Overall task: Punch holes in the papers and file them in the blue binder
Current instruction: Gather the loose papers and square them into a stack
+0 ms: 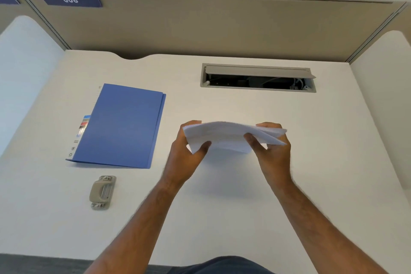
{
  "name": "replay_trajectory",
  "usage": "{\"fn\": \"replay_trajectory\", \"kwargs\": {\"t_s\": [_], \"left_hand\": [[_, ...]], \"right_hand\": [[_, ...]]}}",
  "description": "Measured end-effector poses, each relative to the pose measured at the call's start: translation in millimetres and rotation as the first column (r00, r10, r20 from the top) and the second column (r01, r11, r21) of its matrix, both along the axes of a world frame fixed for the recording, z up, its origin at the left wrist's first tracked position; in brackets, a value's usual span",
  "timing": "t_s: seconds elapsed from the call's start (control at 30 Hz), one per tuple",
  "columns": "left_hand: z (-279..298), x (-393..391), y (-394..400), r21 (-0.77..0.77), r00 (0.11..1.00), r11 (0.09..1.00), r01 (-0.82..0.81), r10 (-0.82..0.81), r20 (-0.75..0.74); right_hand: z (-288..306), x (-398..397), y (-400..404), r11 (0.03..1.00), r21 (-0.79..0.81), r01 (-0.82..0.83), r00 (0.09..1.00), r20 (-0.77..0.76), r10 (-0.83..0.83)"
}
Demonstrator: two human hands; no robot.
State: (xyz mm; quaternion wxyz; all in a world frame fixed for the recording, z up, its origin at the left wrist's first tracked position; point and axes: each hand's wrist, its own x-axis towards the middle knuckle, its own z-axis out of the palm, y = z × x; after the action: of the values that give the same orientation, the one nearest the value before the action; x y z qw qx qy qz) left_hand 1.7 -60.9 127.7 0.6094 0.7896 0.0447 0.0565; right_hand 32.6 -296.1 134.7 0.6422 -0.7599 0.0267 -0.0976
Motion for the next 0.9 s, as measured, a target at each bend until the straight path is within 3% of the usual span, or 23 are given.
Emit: {"fn": "replay_trajectory", "kwargs": {"t_s": [0.23, 0.47, 0.63, 0.9], "left_hand": [[-8.8, 2.6, 1.2, -0.028, 0.987, 0.998, -0.063, 0.058, -0.152], [-0.3, 3.3, 4.3, -0.108, 0.989, 0.993, -0.047, 0.031, -0.148], [-9.5, 0.9, 5.6, -0.127, 0.973, 0.992, 0.012, -0.041, -0.226], [-10.9, -0.3, 0.6, -0.141, 0.966, 0.989, 0.037, -0.072, -0.249]], "right_hand": [[-5.9, 2.5, -2.3, 0.998, -0.048, -0.051, 0.998, -0.043, 0.049], [7.6, 1.9, -8.5, 0.997, -0.037, -0.067, 0.990, -0.129, 0.062], [-5.7, -5.1, -9.8, 0.997, 0.013, -0.082, 0.974, -0.210, 0.083], [-4.6, -13.6, -4.7, 0.993, 0.050, -0.105, 0.973, -0.200, 0.113]]}}
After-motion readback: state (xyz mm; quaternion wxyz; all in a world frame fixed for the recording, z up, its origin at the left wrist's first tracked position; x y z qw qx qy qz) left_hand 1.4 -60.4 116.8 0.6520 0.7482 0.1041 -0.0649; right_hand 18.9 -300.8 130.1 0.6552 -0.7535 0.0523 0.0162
